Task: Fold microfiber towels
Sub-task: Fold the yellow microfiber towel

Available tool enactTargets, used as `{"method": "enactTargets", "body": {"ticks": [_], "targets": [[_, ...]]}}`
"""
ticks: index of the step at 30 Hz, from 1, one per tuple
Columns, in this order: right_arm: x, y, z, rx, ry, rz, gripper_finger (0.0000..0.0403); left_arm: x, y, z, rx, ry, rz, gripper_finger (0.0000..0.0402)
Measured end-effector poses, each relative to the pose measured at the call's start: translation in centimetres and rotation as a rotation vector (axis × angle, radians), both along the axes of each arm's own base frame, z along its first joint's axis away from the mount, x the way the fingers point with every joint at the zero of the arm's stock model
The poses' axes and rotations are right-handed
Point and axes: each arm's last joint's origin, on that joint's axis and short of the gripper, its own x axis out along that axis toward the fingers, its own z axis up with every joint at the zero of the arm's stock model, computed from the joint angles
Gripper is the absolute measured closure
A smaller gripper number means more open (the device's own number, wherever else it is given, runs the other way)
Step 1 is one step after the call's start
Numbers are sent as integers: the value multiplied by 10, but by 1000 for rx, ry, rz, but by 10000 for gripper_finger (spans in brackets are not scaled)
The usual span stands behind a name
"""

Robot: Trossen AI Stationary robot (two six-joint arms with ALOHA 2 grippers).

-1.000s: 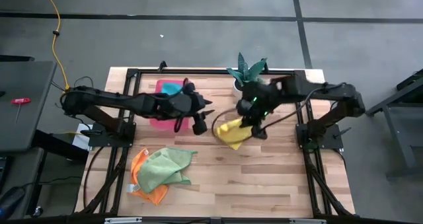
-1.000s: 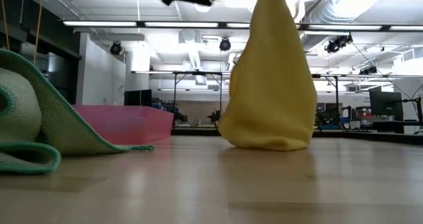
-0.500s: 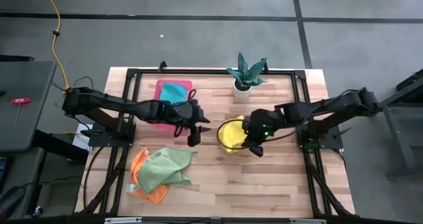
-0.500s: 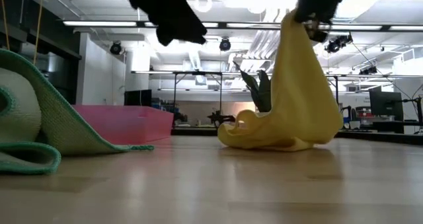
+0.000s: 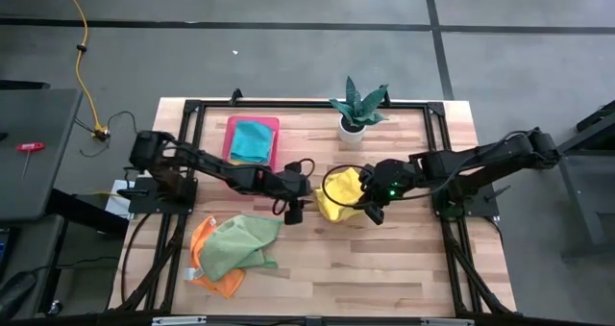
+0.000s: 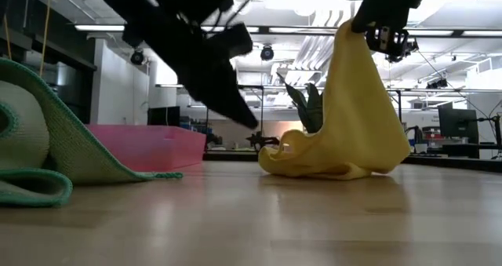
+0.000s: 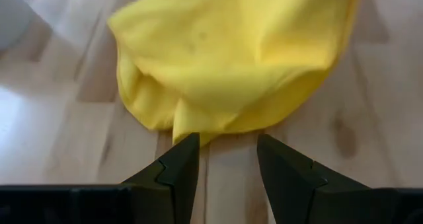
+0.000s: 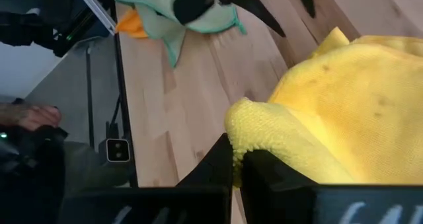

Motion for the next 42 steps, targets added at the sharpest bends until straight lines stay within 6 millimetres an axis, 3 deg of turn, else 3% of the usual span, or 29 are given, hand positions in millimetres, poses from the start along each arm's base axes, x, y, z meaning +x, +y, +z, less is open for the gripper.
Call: {"method": "enactTargets", "body": {"ticks": [13, 28, 42], "targets": [[0, 0, 0, -2, 0, 1, 403, 15, -11, -25, 126, -28, -137, 258], [0, -1, 0, -18, -4, -9, 403, 21, -10, -39, 279, -17, -136, 258], [1, -1, 0, -17, -11, -9, 403, 25, -5, -38, 412, -36, -90, 258]]}}
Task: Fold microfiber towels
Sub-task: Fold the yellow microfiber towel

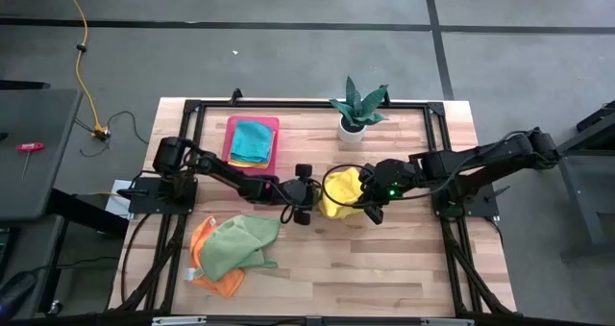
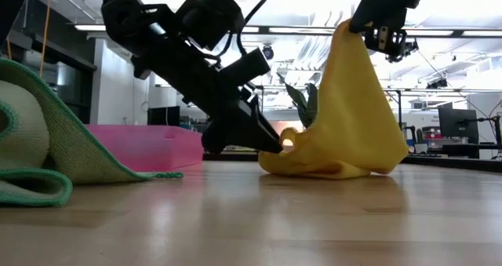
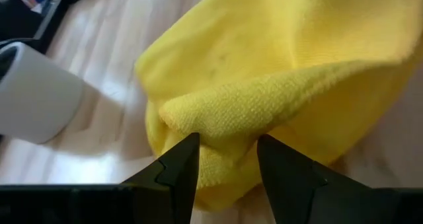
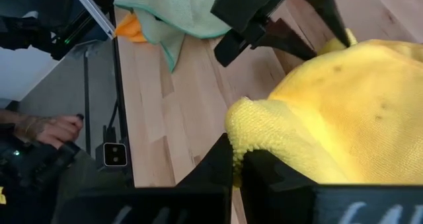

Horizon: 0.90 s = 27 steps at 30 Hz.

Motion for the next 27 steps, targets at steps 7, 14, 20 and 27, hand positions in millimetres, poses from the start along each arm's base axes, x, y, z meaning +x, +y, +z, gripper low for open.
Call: {"method": "enactTargets", "body": {"ticks": [7, 14, 20, 27], "targets": [[0, 0, 0, 0, 0, 0, 403, 0, 5, 2, 113, 12, 41, 264], [0, 0, 0, -8, -1, -9, 403, 1, 4, 5, 155, -1, 51, 315], [0, 0, 0, -8, -1, -8, 403, -2, 6, 11, 212, 20, 83, 384], [0, -1, 1, -33, -14, 7, 403, -9, 7, 31, 211, 24, 114, 398]]}}
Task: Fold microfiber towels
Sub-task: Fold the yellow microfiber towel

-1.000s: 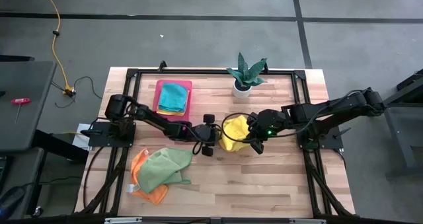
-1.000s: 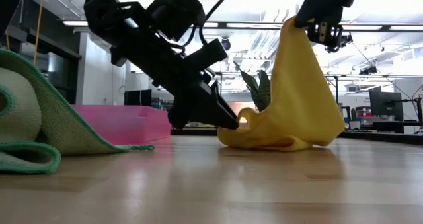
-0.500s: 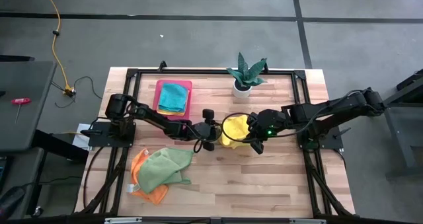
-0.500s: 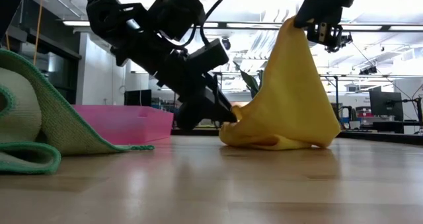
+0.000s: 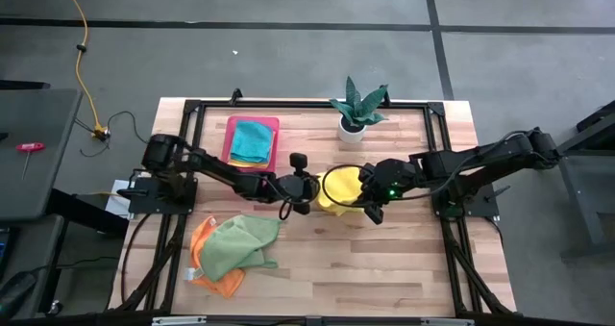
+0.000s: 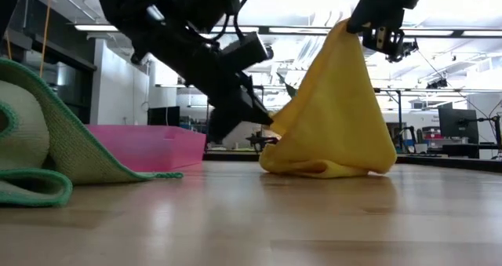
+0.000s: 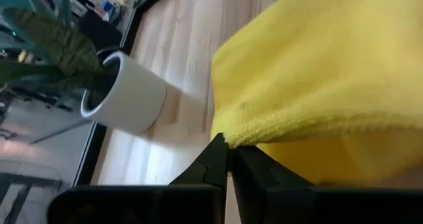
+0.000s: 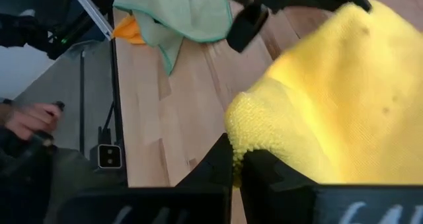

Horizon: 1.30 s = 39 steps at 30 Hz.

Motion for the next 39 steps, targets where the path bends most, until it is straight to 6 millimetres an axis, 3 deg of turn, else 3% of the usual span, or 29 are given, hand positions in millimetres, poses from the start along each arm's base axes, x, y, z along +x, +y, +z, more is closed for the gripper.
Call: {"method": "enactTargets", "body": {"ticks": [3, 5, 10, 15, 20, 26, 31, 36, 39], "targets": [[-4, -3, 11, -49, -2, -8, 403, -7, 3, 21, -4, -16, 23, 399], [-9, -8, 31, -94, -9, -34, 403, -18, 7, 40, -12, -17, 49, 400], [-25, -28, 82, -278, 41, -115, 403, -40, 21, 111, -39, -100, 117, 401], [-40, -49, 110, -402, 111, -189, 403, -58, 37, 186, -34, -194, 173, 401], [-51, -66, 142, -510, 58, -243, 403, -69, 50, 241, -23, -225, 217, 401], [-69, -82, 171, -646, 45, -276, 403, -77, 68, 267, 85, -159, 199, 401], [-88, -84, 190, -679, 68, -263, 403, -88, 75, 281, 109, -73, 172, 401], [-96, -82, 200, -715, 59, -217, 403, -94, 77, 298, 94, -116, 138, 401], [-96, -79, 198, -664, 48, -161, 403, -94, 74, 298, 67, -121, 122, 401]]}}
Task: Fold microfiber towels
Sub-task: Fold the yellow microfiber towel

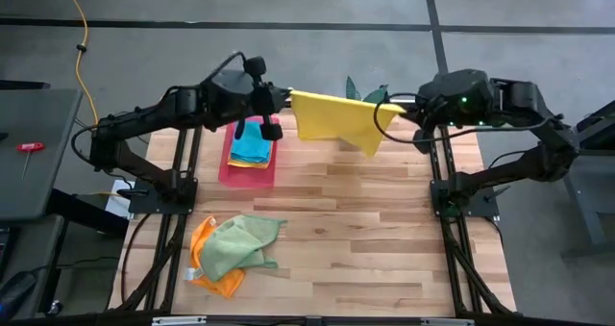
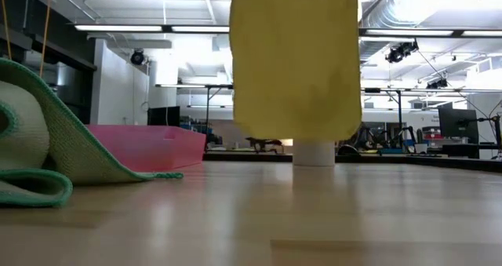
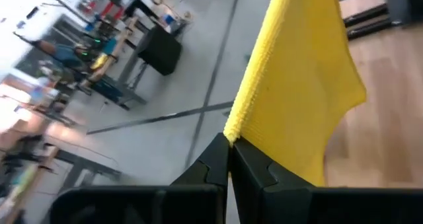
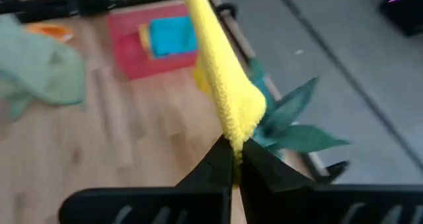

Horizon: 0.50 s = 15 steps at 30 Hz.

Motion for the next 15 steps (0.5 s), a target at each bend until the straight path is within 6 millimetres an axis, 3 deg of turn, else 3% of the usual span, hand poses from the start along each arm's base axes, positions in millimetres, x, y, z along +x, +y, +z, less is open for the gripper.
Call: {"method": "enactTargets", "body": {"ticks": [5, 9, 15], "targets": [[12, 9, -29, 101, 108, 44, 403, 0, -15, -17, -207, 37, -26, 401], [23, 21, -61, 198, 215, 68, 403, 8, -35, -51, -473, 84, -71, 401], [39, 54, -104, 387, 289, 158, 403, 18, -89, -110, -777, 163, -127, 401]]}}
